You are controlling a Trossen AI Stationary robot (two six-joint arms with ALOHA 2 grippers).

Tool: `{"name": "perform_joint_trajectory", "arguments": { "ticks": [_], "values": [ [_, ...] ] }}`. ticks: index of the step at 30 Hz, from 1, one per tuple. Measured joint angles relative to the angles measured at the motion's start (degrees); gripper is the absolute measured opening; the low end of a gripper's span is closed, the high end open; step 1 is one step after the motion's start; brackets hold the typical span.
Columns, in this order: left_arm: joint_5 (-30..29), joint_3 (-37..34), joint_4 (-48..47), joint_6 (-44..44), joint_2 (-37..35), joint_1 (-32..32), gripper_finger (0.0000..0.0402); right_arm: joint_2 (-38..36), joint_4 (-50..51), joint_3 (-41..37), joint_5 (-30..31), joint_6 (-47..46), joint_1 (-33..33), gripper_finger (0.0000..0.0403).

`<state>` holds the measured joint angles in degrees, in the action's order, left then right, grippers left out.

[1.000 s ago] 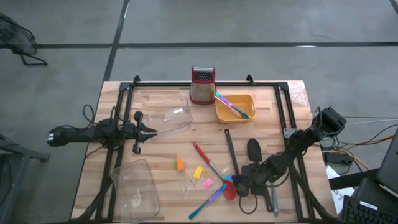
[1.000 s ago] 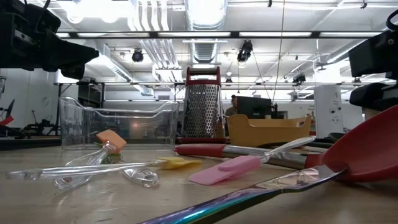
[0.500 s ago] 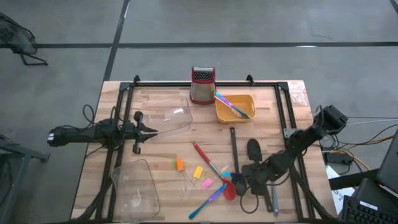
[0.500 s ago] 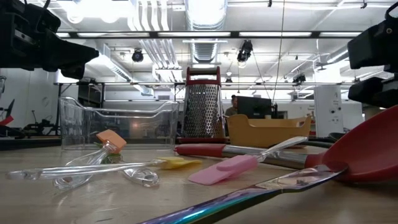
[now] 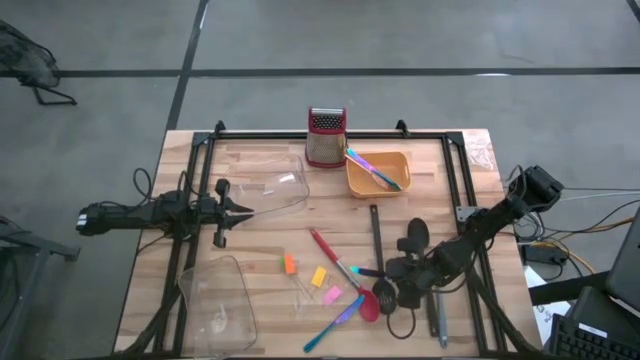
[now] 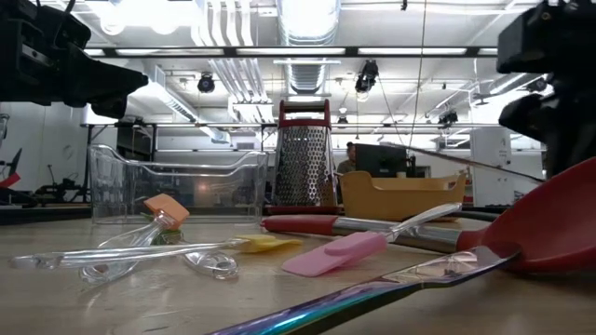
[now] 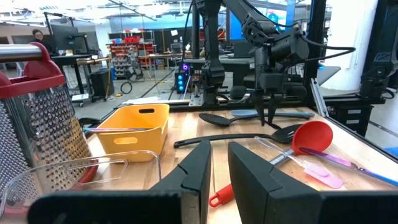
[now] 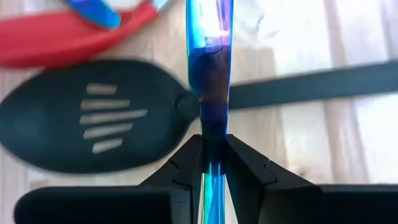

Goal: Pick & Place Kitchen Items
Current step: Put the blue knife into the yellow bin

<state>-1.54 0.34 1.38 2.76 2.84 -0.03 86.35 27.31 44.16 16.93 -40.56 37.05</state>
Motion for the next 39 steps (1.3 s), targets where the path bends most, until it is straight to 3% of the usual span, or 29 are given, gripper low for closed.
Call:
{"name": "perform_joint_trajectory", "arguments": {
  "ticks": [18,30,39],
  "values": [
    [0.0,0.0,0.0,0.0,0.0,0.0,0.0062,-0.1,-2.7,1.7,13.3,6.3,-6.3,0.0048],
    [0.0,0.0,0.0,0.0,0.0,0.0,0.0062,-0.1,-2.0,4.9,22.2,14.7,-15.7,0.0055],
    [0.0,0.0,0.0,0.0,0.0,0.0,0.0062,-0.1,-1.7,7.3,24.9,21.6,-24.2,0.0051]
  ]
}}
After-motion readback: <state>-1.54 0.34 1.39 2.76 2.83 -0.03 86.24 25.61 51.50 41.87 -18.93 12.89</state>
